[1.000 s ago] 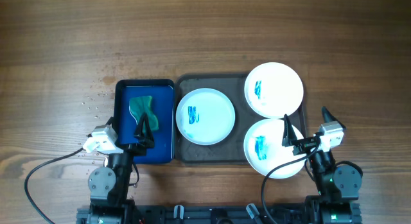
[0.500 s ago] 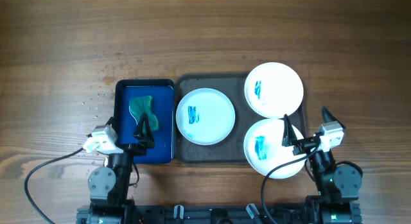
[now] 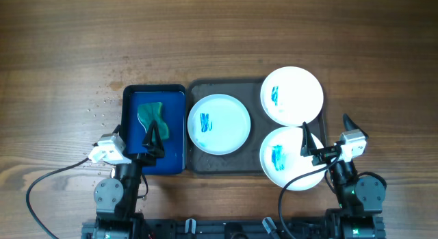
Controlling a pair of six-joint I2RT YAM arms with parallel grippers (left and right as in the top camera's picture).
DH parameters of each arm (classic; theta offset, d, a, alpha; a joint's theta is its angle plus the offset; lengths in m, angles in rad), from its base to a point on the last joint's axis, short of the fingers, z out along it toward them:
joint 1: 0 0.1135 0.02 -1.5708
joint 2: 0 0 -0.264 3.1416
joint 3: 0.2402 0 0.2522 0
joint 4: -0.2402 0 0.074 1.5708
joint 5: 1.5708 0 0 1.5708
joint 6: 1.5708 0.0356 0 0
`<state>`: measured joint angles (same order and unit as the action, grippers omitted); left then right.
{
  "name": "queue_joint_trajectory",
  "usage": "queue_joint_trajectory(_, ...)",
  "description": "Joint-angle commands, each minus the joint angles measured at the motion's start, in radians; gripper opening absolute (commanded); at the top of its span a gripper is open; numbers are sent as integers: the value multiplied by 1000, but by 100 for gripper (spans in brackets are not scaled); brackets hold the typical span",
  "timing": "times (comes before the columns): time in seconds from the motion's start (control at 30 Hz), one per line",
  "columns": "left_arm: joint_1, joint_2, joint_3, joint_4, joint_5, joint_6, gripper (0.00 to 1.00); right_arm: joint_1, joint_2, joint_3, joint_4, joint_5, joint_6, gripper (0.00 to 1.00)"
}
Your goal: Clean dirty plates on tray and stack at the side
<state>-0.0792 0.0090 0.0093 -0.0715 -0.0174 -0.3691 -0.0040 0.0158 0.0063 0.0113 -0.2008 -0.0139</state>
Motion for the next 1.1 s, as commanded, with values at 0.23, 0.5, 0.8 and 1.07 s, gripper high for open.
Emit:
queue_joint_trajectory(0.23, 5, -1, -3, 0, -10, 2, 100, 5, 2, -1, 3, 5, -12, 100)
queue_joint_trajectory(0.5, 5, -1, -3, 0, -10, 2, 100, 5, 2, -1, 3, 5, -12, 100)
queue_joint_trajectory(0.8, 5, -1, -3, 8, -10, 1, 100, 5, 2, -1, 3, 5, -12, 100)
queue_joint_trajectory(1.07, 5, -1, 3, 66, 45, -1, 100, 5, 2, -1, 3, 5, -12, 100)
